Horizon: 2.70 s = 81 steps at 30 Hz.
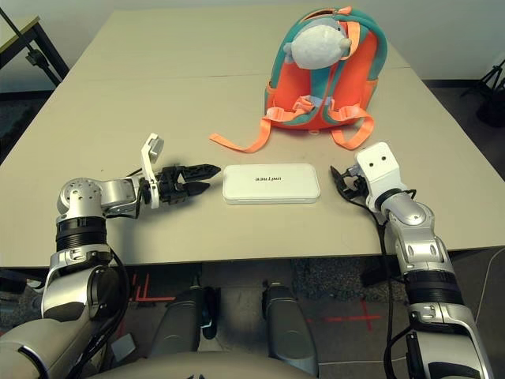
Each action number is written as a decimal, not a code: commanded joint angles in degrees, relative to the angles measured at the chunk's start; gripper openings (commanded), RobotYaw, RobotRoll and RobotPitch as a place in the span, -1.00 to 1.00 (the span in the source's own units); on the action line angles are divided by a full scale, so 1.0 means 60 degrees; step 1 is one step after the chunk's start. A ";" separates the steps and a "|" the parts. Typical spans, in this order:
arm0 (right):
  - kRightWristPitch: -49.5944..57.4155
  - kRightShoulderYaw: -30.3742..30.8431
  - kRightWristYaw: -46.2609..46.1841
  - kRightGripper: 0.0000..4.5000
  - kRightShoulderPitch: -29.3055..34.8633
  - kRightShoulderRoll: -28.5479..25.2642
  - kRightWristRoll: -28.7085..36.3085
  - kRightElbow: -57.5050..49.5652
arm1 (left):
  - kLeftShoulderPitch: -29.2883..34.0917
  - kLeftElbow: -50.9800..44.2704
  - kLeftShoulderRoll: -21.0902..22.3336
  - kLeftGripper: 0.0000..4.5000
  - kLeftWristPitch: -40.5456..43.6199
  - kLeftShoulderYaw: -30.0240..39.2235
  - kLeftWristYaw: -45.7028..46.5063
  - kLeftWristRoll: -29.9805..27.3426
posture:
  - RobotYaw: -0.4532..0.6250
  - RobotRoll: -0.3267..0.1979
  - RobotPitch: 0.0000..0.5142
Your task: Put the pencil case into the backpack and zip it.
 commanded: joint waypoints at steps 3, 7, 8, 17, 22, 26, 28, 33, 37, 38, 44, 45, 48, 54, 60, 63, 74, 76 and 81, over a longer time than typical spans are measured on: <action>0.0282 0.0331 0.0489 0.98 0.0284 -0.0277 -0.0183 -0.0529 | 0.0105 0.0526 -0.0125 1.00 0.0369 -0.0134 0.0262 0.0466 | -0.47 0.25 -0.45; 0.0379 0.0376 0.0743 0.54 0.0342 -0.0421 -0.0237 -0.0733 | 0.0123 0.0636 -0.0101 1.00 0.0418 -0.0096 0.0175 0.0479 | -0.47 0.25 -0.46; 0.0466 0.0381 0.0852 0.36 0.0341 -0.0444 -0.0199 -0.0820 | 0.0111 0.0651 -0.0112 1.00 0.0435 -0.0083 0.0171 0.0475 | -0.47 0.25 -0.46; 0.0869 0.0854 0.1846 -0.99 0.0287 -0.0832 -0.0309 -0.1401 | 0.0022 0.0731 -0.0230 1.00 0.0588 -0.0017 0.0141 0.0480 | -0.47 0.25 -0.45; 0.1034 0.1128 0.2281 -0.99 0.0386 -0.0994 -0.0334 -0.1697 | 0.0016 0.0757 -0.0309 1.00 0.0526 0.0039 0.0220 0.0583 | -0.47 0.25 -0.44; 0.1283 0.1339 0.2639 -0.99 0.0453 -0.1095 -0.0317 -0.2009 | 0.0076 0.0623 -0.0442 1.00 0.0613 0.0103 0.0272 0.0590 | -0.47 0.25 -0.43; 0.1431 0.1460 0.2812 -0.99 0.0476 -0.1123 -0.0269 -0.2173 | 0.0102 0.0578 -0.0480 1.00 0.0635 0.0103 0.0301 0.0628 | -0.47 0.25 -0.43; 0.1961 0.1551 0.3057 -0.99 0.0435 -0.0888 0.0006 -0.2672 | 0.0082 0.0580 -0.0518 1.00 0.0667 0.0160 0.0335 0.0707 | -0.47 0.25 -0.41; 0.2167 0.1569 0.2809 -0.99 0.0142 -0.0491 0.0004 -0.2915 | 0.0001 0.0634 -0.0468 1.00 0.0618 0.0173 0.0338 0.0768 | -0.46 0.25 -0.41; 0.2205 0.1569 0.2772 -0.99 0.0079 -0.0408 -0.0025 -0.2938 | -0.0006 0.0637 -0.0459 1.00 0.0618 0.0171 0.0333 0.0775 | -0.46 0.25 -0.41; 0.2343 0.1622 0.2533 -0.99 -0.0182 -0.0111 -0.0132 -0.2977 | 0.0001 0.0600 -0.0470 1.00 0.0643 0.0139 0.0304 0.0806 | -0.46 0.25 -0.41; 0.2353 0.1639 0.2495 -0.99 -0.0216 -0.0086 -0.0147 -0.2976 | 0.0008 0.0589 -0.0481 1.00 0.0642 0.0134 0.0302 0.0806 | -0.46 0.25 -0.41; 0.2400 0.1718 0.2424 -0.99 -0.0292 -0.0039 -0.0179 -0.2995 | 0.0046 0.0524 -0.0537 1.00 0.0626 0.0081 0.0285 0.0803 | -0.46 0.25 -0.41; 0.2553 0.1885 0.2367 -0.99 -0.0282 0.0106 -0.0186 -0.3189 | 0.0059 0.0499 -0.0571 1.00 0.0511 -0.0014 0.0255 0.0847 | -0.46 0.25 -0.41; 0.2714 0.2000 0.2367 -0.99 -0.0201 0.0233 -0.0190 -0.3317 | 0.0032 0.0569 -0.0658 1.00 0.0311 0.0042 0.0336 0.0915 | -0.46 0.25 -0.42; 0.2778 0.2028 0.2342 -0.99 -0.0276 0.0314 -0.0176 -0.3301 | 0.0032 0.0581 -0.0658 1.00 0.0273 0.0019 0.0322 0.0949 | -0.46 0.25 -0.42; 0.2765 0.2119 0.2316 -0.99 -0.0246 0.0429 -0.0211 -0.3284 | 0.0094 0.0605 -0.0697 1.00 0.0042 -0.0039 0.0336 0.1046 | -0.47 0.25 -0.45; 0.2630 0.2130 0.2272 -1.00 -0.0302 0.0383 -0.0292 -0.3147 | 0.0025 0.0718 -0.0746 0.82 -0.0358 0.0102 0.0445 0.1111 | -0.47 0.25 -0.47; 0.2304 0.2137 0.2235 -0.92 -0.0378 0.0253 -0.0474 -0.2791 | -0.0049 0.0548 -0.0765 0.00 -0.0564 0.0067 0.0410 0.1115 | -0.45 0.25 -0.46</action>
